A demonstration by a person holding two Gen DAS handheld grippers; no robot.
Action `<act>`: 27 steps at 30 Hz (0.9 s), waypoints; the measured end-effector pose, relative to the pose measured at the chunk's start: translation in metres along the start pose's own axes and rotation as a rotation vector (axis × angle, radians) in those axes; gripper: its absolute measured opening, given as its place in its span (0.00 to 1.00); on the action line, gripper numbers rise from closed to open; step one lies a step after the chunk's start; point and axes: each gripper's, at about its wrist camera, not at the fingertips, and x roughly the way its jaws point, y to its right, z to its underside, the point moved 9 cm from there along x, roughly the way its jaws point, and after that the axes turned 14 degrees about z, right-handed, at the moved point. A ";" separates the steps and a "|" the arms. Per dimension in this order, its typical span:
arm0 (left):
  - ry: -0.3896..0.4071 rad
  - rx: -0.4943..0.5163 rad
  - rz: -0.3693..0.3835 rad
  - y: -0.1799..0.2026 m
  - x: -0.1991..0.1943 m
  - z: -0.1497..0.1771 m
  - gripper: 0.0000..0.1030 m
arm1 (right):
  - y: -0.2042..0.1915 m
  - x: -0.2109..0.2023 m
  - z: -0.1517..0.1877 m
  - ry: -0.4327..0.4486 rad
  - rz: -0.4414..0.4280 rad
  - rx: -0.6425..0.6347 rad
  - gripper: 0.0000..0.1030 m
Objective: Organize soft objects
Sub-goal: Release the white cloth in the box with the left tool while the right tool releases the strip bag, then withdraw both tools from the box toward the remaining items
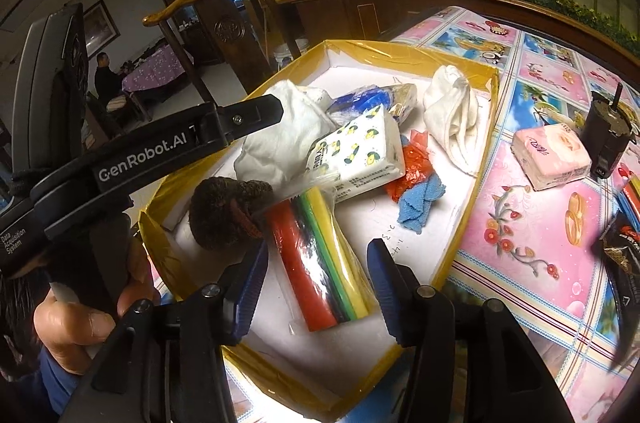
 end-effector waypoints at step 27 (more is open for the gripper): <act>-0.159 0.238 0.191 0.177 0.031 0.048 0.66 | 0.294 -0.121 0.031 0.185 0.341 0.506 0.71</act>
